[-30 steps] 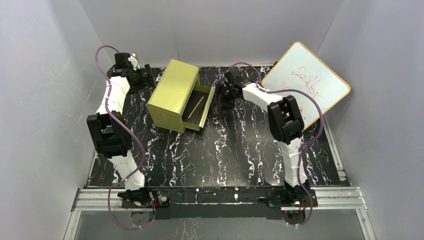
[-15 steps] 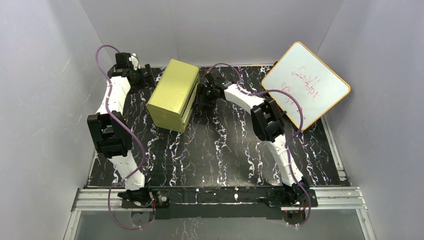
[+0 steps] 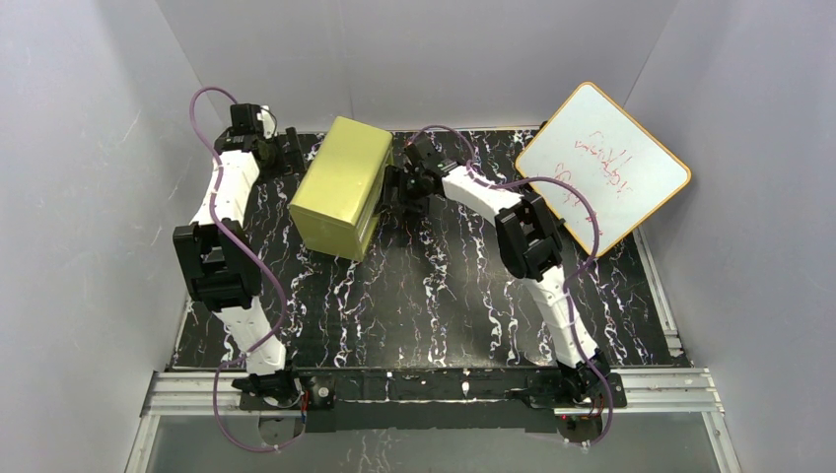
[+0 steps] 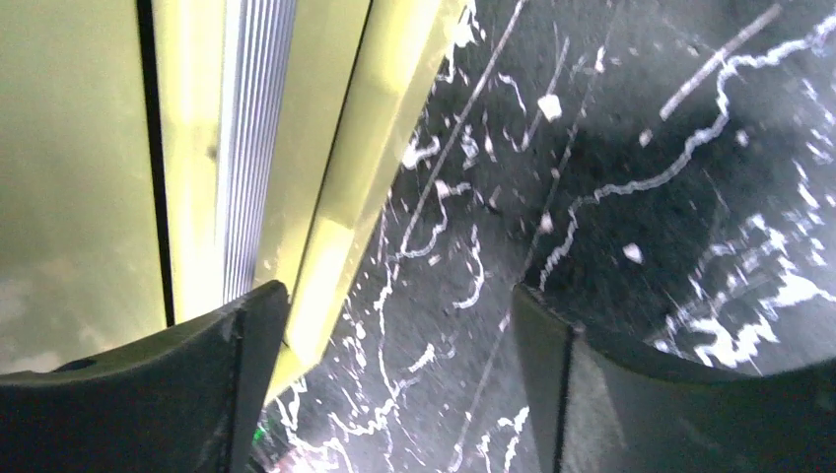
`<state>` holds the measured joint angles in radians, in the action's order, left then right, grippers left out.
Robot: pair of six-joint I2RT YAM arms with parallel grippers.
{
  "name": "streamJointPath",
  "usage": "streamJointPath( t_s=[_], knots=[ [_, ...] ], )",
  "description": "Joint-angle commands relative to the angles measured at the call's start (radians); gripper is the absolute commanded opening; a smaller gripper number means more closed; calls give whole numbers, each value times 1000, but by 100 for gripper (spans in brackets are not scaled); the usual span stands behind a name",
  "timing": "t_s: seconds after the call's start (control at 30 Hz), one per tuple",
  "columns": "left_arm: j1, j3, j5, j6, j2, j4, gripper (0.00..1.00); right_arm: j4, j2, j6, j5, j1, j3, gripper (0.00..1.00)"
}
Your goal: Organize the makeup
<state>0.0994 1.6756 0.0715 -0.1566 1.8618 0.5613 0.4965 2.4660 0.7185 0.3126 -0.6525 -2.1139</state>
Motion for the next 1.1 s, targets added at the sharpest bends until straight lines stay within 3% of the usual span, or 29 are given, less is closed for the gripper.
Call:
streamJointPath(
  t_s=[0.0,0.23,0.6,1.07],
  knots=[
    [-12,-32,-123,39,-71,-8,99,7,-169,-169,-79,-9,116,95],
    [-12,-86,-221,66,-181,-106,99,-96,-500,-388,-52,30,471,99],
    [-11,-184,-80,44,-416,-249,99,-108,-866,-493,-354,72,588,99],
    [-10,-166,-13,22,-419,-260,99,-161,-949,-515,-389,78,614,99]
  ],
)
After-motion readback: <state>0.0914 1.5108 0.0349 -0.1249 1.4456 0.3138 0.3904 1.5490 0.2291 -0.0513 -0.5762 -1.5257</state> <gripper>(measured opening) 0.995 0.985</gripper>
